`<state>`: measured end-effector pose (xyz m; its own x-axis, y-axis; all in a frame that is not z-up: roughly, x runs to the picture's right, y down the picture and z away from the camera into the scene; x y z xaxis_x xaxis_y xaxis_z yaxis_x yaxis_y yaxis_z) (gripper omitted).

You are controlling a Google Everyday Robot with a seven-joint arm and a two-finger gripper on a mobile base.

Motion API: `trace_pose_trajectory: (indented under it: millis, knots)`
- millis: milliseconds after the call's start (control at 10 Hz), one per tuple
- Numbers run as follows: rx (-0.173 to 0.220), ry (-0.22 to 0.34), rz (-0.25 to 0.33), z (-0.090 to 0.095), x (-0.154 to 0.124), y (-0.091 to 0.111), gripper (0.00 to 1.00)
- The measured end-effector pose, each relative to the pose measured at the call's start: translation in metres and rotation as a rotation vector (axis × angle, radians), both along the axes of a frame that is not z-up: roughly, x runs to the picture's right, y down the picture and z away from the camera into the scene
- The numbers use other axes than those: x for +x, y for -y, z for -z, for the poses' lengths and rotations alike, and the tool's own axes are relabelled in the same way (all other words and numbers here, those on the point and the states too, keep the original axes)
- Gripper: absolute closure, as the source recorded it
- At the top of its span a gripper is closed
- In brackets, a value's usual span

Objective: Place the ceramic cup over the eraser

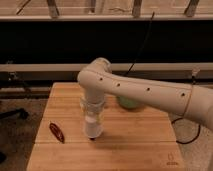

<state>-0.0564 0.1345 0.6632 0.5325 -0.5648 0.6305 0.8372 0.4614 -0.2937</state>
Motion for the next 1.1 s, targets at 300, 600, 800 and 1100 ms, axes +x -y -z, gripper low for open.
trace_pose_trajectory:
  millis: [300, 600, 800, 1100]
  knots:
    - [0.001, 0.006, 0.007, -0.013, 0.000, -0.009, 0.96]
    - [0.022, 0.003, 0.018, -0.020, -0.005, -0.014, 0.67]
    - [0.029, 0.002, 0.008, -0.024, -0.005, -0.016, 0.48]
    - [0.031, -0.016, -0.027, -0.031, 0.003, -0.016, 0.21]
